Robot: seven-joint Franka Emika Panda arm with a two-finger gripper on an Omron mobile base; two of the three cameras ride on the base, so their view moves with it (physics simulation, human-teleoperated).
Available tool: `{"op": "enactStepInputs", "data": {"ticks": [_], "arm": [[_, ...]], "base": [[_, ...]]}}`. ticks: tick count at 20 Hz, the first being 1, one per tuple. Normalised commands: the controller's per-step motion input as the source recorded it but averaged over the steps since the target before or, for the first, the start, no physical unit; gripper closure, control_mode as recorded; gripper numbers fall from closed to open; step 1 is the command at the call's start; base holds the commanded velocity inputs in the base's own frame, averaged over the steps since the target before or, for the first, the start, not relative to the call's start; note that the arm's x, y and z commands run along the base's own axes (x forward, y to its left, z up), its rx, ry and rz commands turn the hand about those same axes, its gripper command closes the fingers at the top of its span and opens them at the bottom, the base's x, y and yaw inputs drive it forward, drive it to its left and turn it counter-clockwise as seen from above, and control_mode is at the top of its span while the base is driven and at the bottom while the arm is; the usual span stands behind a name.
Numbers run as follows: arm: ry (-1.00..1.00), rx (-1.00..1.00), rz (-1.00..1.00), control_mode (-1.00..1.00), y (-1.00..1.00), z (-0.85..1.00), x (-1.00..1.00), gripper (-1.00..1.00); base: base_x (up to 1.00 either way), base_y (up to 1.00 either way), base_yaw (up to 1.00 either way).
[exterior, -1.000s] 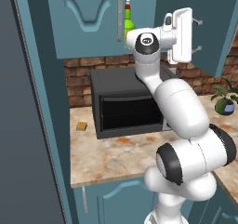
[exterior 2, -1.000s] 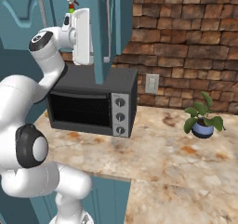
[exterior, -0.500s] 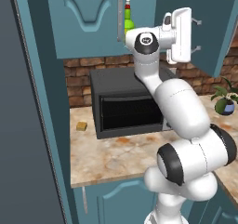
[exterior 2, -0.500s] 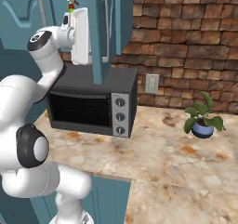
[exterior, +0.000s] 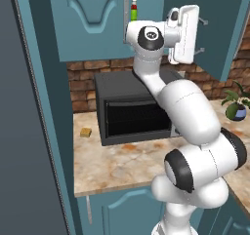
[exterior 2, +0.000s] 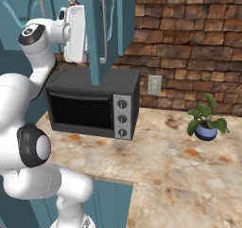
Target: Pick the sponge and spray from the cabinet and place them on the counter.
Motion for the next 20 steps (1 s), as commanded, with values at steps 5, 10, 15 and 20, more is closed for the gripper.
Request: {"op": "enactStepInputs", "data": {"ticks": [5,10,15,20], "arm": [[-0.08,0.0,0.1,-1.0,0.51,0.0,0.0,-1.0],[-0.02,0.0,0.09,-1.0,0.66,-0.04,0.0,-1.0],[-0.01,0.11,0.08,-1.0,0.47,0.0,0.0,-1.0],[0.0,0.18,0.13,-1.0,0.38,0.0,0.0,-1.0]], "base": [[0.0,0.0,0.0],[0.0,0.0,0.0],[0.0,0.0,0.0],[0.0,0.0,0.0]]}}
